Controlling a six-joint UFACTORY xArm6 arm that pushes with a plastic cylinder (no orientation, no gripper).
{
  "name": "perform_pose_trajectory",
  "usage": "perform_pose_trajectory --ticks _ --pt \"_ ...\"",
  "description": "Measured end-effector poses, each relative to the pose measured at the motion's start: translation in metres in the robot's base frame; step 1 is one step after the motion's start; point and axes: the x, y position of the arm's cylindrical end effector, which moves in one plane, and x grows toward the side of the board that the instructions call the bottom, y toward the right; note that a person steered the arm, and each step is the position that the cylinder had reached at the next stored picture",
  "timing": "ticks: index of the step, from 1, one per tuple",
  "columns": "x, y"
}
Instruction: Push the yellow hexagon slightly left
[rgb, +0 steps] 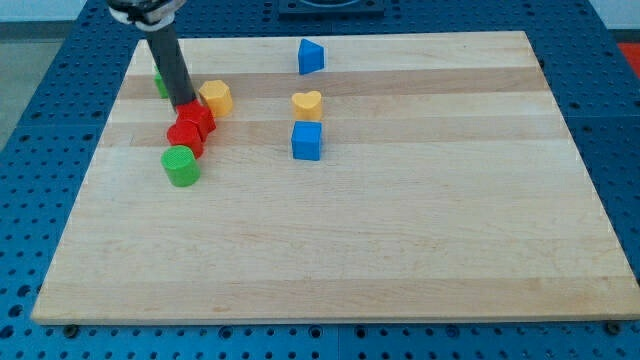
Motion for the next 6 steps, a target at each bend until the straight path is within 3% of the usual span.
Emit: perform_pose_trajectory --ticks 1,2,4,6 --pt "0.027 0.006" --pt "0.035 0.057" --pt "-0.017 0.080" --pt "-0.022 0.042"
